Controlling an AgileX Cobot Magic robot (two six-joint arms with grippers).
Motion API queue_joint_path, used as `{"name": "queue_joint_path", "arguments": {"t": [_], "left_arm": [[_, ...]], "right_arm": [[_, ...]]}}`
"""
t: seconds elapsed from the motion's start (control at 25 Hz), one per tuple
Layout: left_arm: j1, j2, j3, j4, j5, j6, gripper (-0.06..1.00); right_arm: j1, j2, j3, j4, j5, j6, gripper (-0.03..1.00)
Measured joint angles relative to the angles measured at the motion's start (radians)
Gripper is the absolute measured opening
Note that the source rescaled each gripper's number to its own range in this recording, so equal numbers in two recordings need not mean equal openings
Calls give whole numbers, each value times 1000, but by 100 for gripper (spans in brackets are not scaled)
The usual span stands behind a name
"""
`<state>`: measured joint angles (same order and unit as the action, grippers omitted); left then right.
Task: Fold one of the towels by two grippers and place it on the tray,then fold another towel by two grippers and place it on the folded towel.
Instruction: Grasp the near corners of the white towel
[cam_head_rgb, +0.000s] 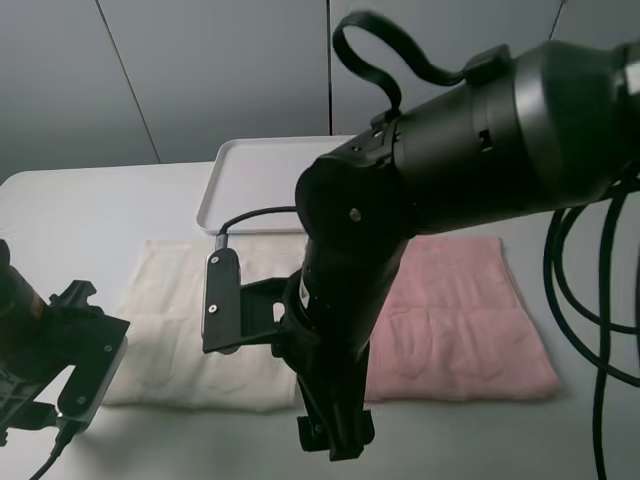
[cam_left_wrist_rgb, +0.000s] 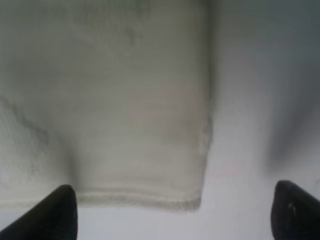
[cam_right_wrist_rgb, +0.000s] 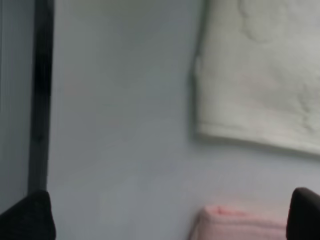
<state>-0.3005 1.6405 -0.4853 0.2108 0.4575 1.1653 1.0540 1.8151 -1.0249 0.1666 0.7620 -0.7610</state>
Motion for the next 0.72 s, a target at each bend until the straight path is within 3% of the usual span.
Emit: {"name": "queue_joint_path", "arguments": {"t": [0.4, 0.72], "left_arm": [[0, 58, 0, 21, -29, 9, 100], [0, 58, 0, 21, -35, 9, 100]], "right_arm": [[31, 72, -4, -18, -86, 59, 100], [31, 159, -98, -18, -72, 65, 100]]}}
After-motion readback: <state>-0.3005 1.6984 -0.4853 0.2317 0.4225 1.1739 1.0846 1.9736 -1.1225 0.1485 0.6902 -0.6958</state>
